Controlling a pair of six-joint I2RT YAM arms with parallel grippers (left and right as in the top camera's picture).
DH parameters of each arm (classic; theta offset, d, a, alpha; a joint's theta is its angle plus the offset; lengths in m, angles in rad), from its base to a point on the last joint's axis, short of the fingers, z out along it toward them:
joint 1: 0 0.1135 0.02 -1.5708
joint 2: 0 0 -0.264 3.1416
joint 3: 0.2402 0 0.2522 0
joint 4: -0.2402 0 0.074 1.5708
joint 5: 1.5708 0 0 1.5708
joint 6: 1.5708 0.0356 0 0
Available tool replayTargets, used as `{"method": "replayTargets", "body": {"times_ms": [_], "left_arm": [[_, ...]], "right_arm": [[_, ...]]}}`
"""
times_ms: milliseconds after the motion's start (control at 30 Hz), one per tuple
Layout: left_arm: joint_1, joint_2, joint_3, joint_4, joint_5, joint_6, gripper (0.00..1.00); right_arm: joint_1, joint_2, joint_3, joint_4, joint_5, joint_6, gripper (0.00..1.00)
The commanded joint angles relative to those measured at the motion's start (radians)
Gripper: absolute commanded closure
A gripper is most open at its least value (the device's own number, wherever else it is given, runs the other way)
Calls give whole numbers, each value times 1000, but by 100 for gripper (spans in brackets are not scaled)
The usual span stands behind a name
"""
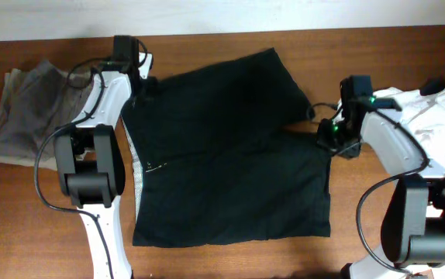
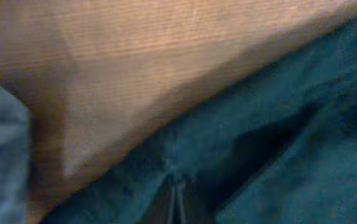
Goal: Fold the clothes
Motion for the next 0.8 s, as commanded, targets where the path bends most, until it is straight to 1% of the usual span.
{"method": "replayTargets", "body": {"times_ms": [0,100,133,167,200,233,267,300,333,367,400,467,500,533,600,633,700,767], "left_arm": [[-5,6,184,-131,60,-7,93],[-9,6,312,-255,83,-7,90],[-10,6,350,-298,91,-7,87],[-10,6,376,-332,89,-7,83],[-9,6,397,-372,89,-7,79],[-9,6,405,-397,89,-7,78],[-9,6,409,-418,89,-7,77],[-9,6,409,-450,89,-7,73],[-9,6,409,-470,89,-7,72],[-10,6,409,-490,90,-7,69],[-9,6,409,-512,90,-7,67],[-9,6,409,-616,89,-7,64],[-9,6,409,-660,80,-7,64],[-3,6,409,-710,63,-8,64],[16,-13,409,-770,71,-8,64],[27,-38,409,-802,71,-11,64],[40,-101,409,-860,74,-15,64],[36,-161,409,-929,74,-36,64]], "right_arm": [[2,-2,-158,146,125,57,55],[2,-2,-241,254,121,70,82],[-3,-2,-251,248,150,106,89],[-16,-3,-251,215,210,205,96],[-41,-6,-249,189,229,255,96],[-67,-11,-246,156,236,273,96],[-100,-21,-230,90,264,306,96],[-126,-32,-208,25,290,317,96],[-145,-49,-179,-25,277,289,88],[-150,-62,-158,-38,244,214,74],[-149,-83,-126,-70,218,136,67],[-147,-141,-49,-150,206,92,62],[-147,-170,-20,-167,182,64,61],[-147,-204,5,-171,142,38,59],[-147,-262,29,-137,-8,-48,56],[-147,-285,29,-125,-93,-61,53],[-147,-298,29,-131,-190,-61,53],[-147,-298,29,-152,-224,-61,52]]}}
